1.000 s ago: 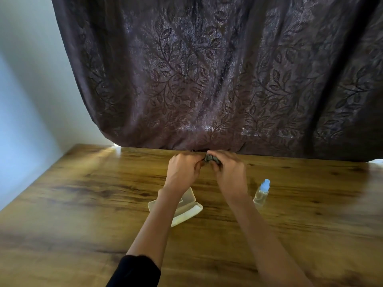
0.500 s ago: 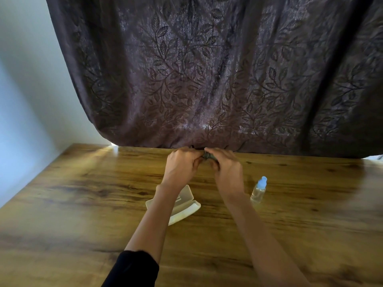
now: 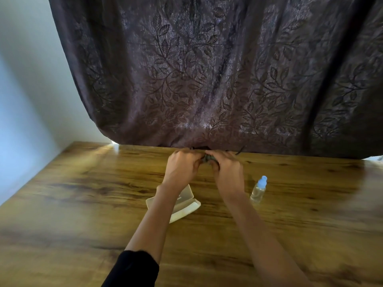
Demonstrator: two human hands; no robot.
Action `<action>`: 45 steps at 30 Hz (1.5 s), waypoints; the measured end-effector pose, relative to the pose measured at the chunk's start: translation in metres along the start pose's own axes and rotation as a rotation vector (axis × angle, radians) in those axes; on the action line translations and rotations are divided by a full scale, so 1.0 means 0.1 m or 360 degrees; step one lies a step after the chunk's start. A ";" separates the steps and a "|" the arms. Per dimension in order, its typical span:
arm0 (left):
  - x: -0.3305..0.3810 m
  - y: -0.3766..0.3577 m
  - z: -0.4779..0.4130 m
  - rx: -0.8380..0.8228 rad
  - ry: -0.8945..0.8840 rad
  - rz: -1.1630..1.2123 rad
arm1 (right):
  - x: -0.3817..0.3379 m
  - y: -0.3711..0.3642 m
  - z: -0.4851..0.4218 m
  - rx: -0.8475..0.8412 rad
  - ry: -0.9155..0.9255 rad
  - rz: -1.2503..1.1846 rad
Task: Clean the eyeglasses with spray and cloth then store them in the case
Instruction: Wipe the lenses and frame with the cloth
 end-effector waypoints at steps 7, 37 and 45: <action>-0.18 0.13 0.05 0.0086 0.0023 0.0094 | 0.43 0.18 -0.09 0.0047 -0.0235 0.0089; -0.18 0.09 0.05 -0.0015 0.0009 0.0050 | 0.16 0.03 -0.07 -0.0073 -0.0090 0.0050; -0.13 0.05 0.01 -0.0030 0.0002 0.0088 | 0.19 0.03 -0.06 -0.0058 -0.0156 0.0078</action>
Point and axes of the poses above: each hand's wrist, its own z-axis away from the middle knuckle, its own y-axis out of the back of the hand, x = y × z, the point moved 6 cm from there along -z, towards the middle knuckle, and after that the axes turned 6 degrees about x, right-handed, at the moved point
